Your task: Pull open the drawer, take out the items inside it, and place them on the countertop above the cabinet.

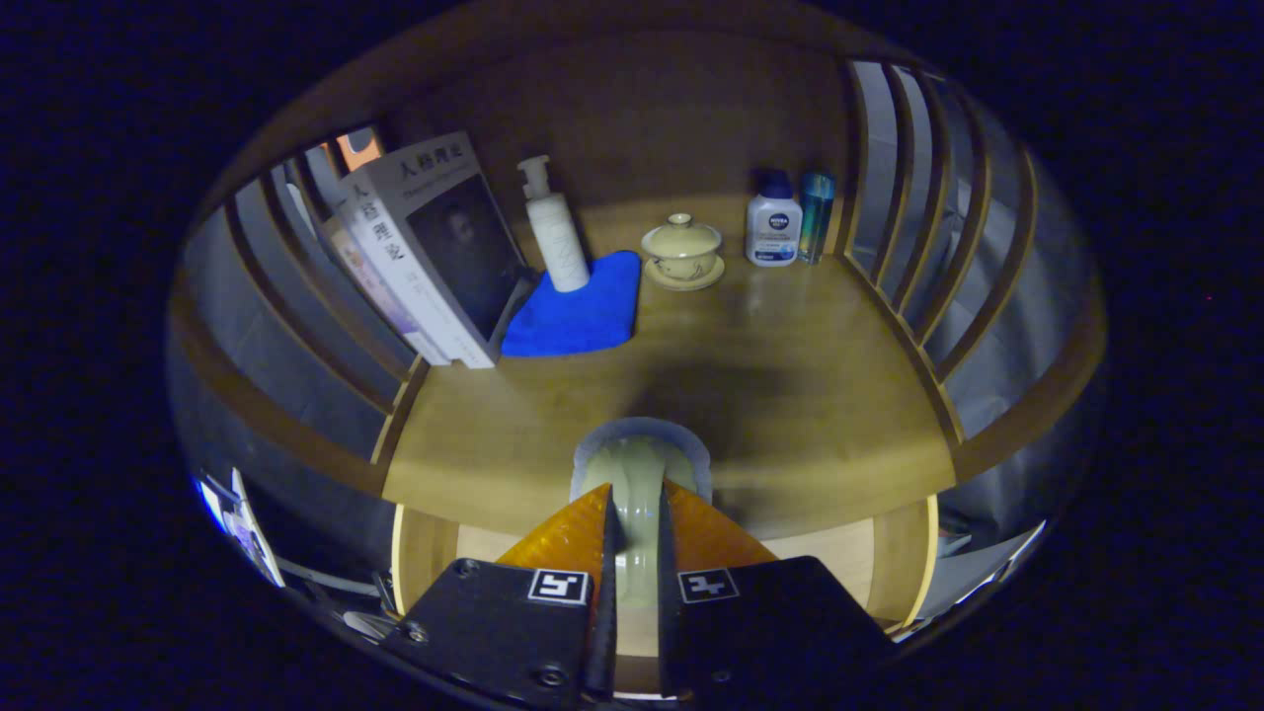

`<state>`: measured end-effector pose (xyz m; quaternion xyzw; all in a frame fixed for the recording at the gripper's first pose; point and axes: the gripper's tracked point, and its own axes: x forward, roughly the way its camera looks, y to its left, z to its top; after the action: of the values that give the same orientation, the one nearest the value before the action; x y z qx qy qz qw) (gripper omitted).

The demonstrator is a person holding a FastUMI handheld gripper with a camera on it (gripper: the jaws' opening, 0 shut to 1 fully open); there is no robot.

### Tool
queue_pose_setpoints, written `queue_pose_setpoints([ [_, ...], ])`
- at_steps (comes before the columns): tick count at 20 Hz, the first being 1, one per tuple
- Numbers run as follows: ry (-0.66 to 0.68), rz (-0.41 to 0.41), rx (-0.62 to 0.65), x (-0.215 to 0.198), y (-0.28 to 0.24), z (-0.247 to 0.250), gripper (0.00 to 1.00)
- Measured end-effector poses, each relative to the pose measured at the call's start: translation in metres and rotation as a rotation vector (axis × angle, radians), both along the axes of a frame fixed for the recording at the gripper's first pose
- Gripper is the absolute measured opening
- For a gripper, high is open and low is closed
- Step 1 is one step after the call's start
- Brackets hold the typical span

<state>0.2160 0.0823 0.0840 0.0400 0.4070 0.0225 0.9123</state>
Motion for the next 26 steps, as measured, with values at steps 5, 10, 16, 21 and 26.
queue_pose_setpoints([
  [5, 0.024, -0.011, -0.030, 0.040, 0.002, -0.003, 0.20],
  [10, 0.050, -0.027, -0.048, 0.060, -0.001, -0.021, 0.22],
  [16, 0.013, -0.001, -0.118, 0.065, -0.004, -0.027, 0.25],
  [21, -0.042, 0.018, -0.169, 0.067, -0.005, -0.028, 0.31],
  [26, -0.071, -0.005, -0.141, 0.066, -0.003, -0.027, 0.35],
])
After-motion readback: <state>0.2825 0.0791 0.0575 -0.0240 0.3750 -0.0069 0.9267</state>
